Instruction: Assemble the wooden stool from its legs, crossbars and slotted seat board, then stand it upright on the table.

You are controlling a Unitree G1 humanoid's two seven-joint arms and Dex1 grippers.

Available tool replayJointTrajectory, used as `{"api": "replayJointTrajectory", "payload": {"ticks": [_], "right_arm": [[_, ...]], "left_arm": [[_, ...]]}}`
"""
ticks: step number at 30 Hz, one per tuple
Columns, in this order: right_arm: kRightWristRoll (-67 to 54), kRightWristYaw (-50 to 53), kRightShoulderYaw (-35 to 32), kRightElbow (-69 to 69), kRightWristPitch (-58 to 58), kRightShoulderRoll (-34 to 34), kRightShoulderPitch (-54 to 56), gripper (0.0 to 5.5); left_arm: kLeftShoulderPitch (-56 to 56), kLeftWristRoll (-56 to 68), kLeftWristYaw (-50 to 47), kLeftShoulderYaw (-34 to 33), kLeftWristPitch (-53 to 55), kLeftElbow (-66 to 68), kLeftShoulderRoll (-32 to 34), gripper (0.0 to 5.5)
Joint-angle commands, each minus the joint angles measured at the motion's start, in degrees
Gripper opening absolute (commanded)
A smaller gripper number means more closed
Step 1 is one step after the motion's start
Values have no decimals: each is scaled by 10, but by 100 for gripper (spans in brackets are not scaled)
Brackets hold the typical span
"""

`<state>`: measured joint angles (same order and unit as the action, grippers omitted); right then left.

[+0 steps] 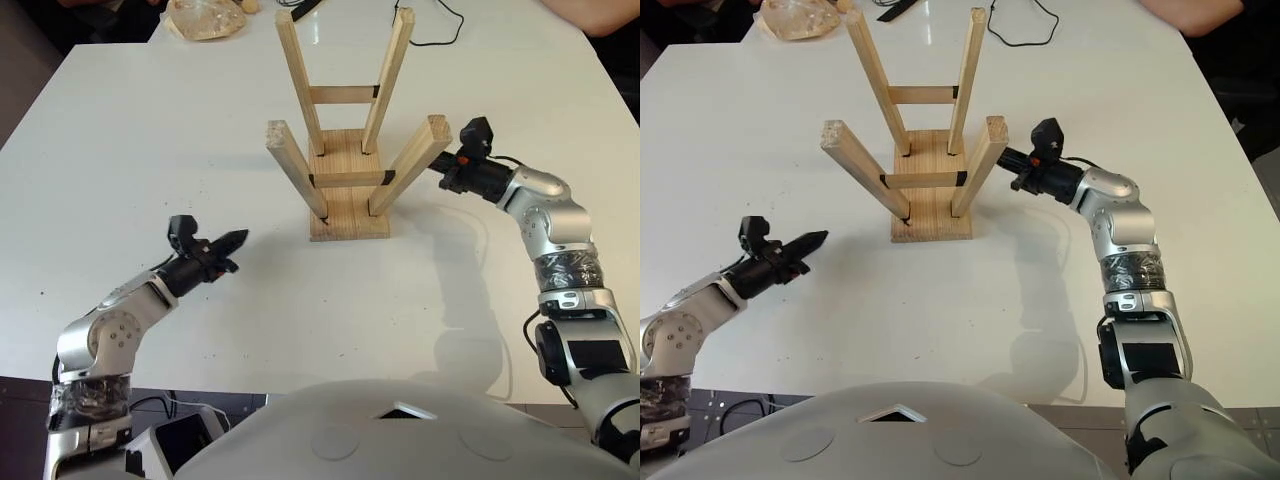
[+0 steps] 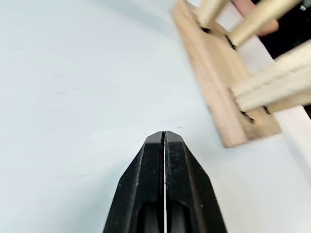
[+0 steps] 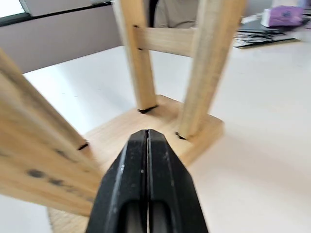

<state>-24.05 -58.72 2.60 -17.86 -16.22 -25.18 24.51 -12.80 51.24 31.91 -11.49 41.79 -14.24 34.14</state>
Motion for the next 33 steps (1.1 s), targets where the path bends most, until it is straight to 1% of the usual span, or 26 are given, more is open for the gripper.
{"api": "replayJointTrajectory", "payload": {"ticks": [1, 5, 8, 10, 12, 14, 16, 18, 21, 24, 27, 30, 33], "right_arm": [[-8, -48, 30, 37, -12, 10, -8, 0], [16, -62, 85, 55, -12, 33, -21, 0], [39, -43, 126, 91, -9, 49, -65, 0], [48, -15, 145, 130, -13, 65, -106, 0], [55, 35, 160, 163, -22, 98, -135, 0], [66, 87, 162, 184, -25, 122, -154, 0], [68, 117, 156, 195, -31, 134, -163, 0], [64, 131, 142, 218, -37, 127, -175, 0], [62, 137, 110, 232, -37, 96, -186, 0], [103, 163, 68, 141, 3, 59, -132, 0], [159, 205, 42, -35, 74, 27, -21, 0], [195, 237, 32, -239, 155, 27, 104, 0], [211, 256, 28, -388, 202, 48, 189, 0]], "left_arm": [[-26, -50, 43, 53, 2, -51, 35, 4], [-19, -137, 66, 131, -25, -30, 41, 4], [16, -184, 58, 156, -48, 29, 18, 4], [42, -204, 52, 159, -68, 75, 4, 4], [55, -219, 44, 149, -85, 113, -6, 4], [69, -231, 41, 140, -101, 148, -10, 4], [76, -239, 41, 132, -112, 167, -12, 4], [86, -239, 44, 115, -120, 185, -9, 4], [97, -244, 47, 86, -135, 218, 1, 4], [95, -246, 49, 74, -136, 221, 1, 4], [78, -229, 60, 77, -121, 178, -11, 4], [61, -218, 71, 99, -109, 129, -24, 4], [71, -237, 68, 112, -110, 138, -27, 4]]}}
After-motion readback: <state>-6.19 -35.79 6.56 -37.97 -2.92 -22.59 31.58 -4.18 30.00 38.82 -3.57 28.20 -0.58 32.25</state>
